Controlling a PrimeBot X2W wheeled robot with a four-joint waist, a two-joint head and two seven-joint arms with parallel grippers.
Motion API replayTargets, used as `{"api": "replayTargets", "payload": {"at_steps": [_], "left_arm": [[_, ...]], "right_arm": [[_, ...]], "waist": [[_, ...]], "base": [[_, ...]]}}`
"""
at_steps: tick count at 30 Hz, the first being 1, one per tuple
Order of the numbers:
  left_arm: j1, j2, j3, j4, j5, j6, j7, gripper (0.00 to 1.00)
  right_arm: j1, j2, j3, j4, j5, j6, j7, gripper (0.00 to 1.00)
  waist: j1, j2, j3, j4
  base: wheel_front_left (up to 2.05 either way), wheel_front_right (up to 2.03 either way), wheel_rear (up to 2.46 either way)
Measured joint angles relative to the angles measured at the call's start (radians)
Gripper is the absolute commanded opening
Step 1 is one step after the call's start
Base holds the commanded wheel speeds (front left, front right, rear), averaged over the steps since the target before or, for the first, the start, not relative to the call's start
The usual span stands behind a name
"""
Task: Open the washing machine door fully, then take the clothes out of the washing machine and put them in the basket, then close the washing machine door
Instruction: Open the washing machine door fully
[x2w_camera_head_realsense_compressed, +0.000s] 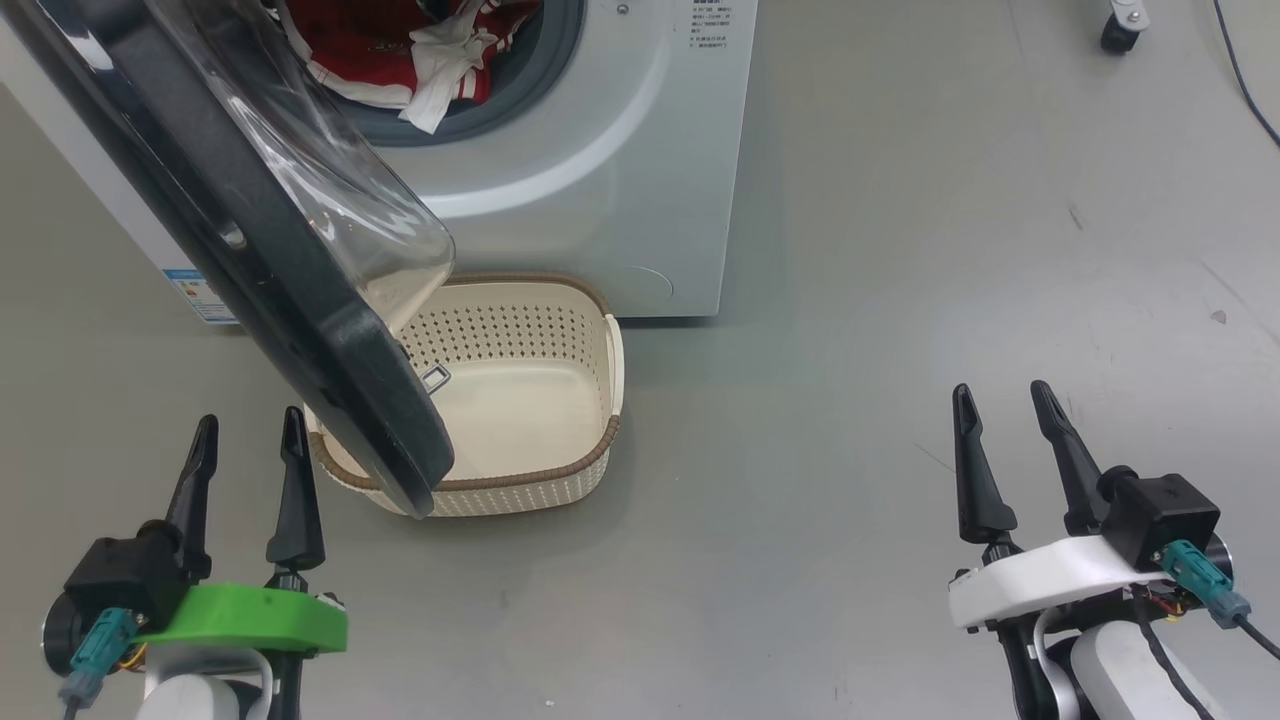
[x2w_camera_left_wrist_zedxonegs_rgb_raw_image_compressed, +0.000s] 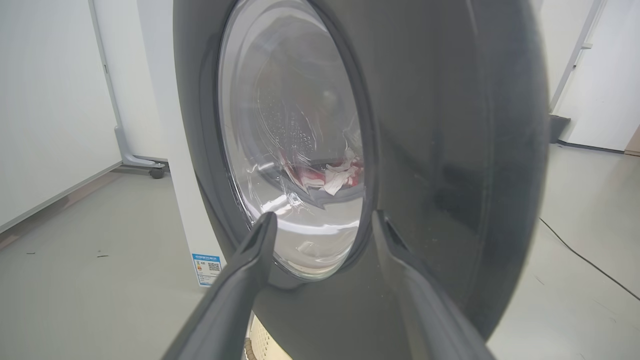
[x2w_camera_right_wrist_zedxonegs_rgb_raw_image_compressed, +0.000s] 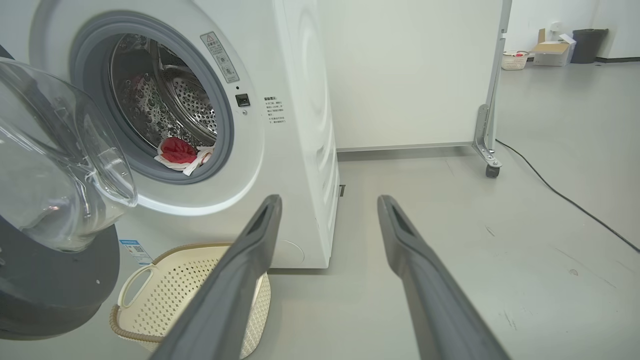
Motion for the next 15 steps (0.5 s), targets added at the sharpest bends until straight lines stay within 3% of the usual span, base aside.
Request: {"api": "replayTargets", "payload": {"at_steps": [15], "left_arm": [[0.0, 0.0, -0.001, -0.001, 0.0, 0.0, 0.0, 1.0]], "right_arm": [[0.036, 0.033, -0.026, -0.018, -0.038, 0.003, 0.0, 1.0]], "waist": [[0.0, 0.0, 0.009, 0.003]], "base": [[0.0, 0.0, 0.0]]}}
